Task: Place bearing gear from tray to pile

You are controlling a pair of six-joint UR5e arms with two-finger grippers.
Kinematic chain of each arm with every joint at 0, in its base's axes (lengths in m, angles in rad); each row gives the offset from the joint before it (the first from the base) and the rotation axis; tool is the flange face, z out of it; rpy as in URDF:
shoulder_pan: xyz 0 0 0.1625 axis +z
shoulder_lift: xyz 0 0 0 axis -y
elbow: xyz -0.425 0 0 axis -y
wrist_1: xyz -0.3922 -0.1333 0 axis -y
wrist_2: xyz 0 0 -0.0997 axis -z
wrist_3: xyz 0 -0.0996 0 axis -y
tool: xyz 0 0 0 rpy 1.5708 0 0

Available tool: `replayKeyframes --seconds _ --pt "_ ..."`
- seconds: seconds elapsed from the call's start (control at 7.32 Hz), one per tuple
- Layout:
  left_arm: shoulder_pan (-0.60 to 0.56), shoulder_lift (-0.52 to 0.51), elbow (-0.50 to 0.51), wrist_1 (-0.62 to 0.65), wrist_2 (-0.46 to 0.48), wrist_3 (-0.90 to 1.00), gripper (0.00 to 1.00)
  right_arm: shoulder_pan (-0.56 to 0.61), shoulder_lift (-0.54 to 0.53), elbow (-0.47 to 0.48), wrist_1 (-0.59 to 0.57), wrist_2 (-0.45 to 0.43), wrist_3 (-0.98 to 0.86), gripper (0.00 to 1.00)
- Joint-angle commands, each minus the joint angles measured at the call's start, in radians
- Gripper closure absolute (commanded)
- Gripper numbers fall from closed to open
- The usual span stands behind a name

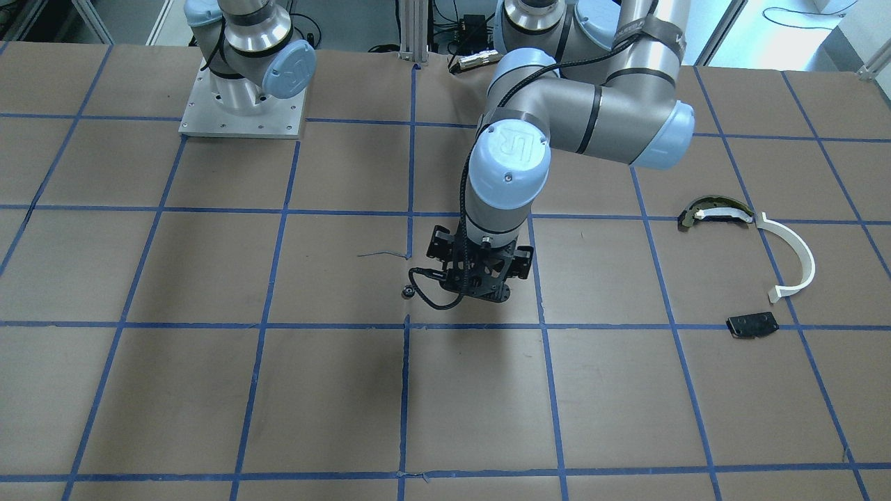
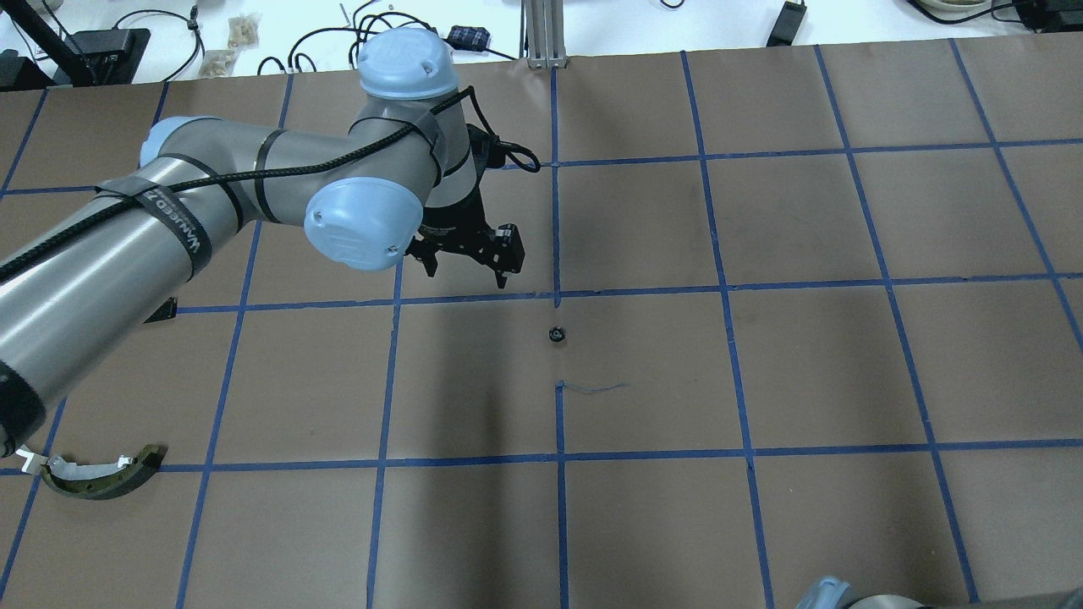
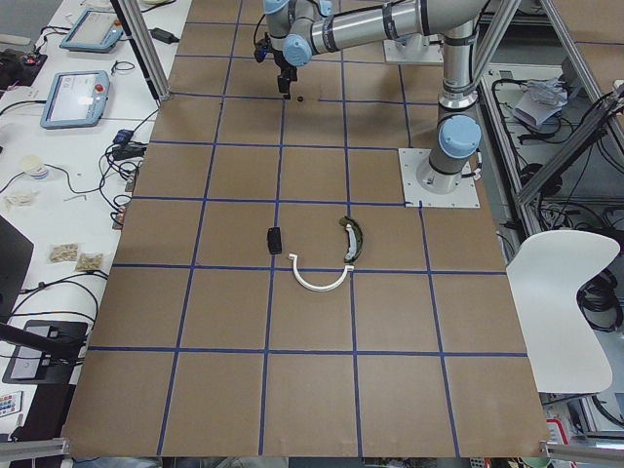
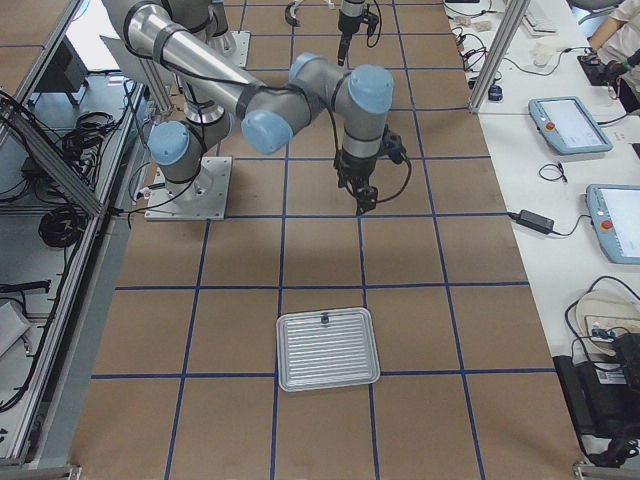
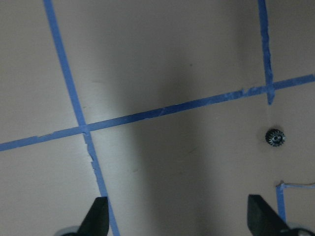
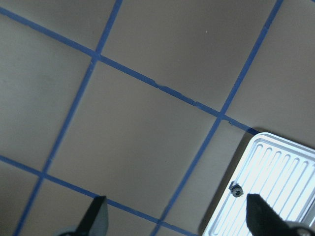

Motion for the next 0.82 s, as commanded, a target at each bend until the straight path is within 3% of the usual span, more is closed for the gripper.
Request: replayKeyframes --seconds 0.0,0.27,0.55,0.68 --pt "-0.037 -0.071 -0.013 0.117 -0.088 -0.001 0.0 -0.141 0.164 0.004 -0.126 0.036 -0.412 0.0" --pt "-0.061 -0.146 -0.076 0.304 -0.088 0.002 0.0 -0.204 0.301 0.004 -0.28 0.044 -0.735 0.0" --pt "-0.069 -0.173 -0.076 0.308 -0.088 -0.001 0.0 -0.257 0.367 -0.007 -0.296 0.11 -0.982 0.0" --pt "-0.089 -0.173 -0.076 0.308 -0.085 -0.002 0.0 -0.273 0.375 0.008 -0.289 0.13 -0.995 0.0"
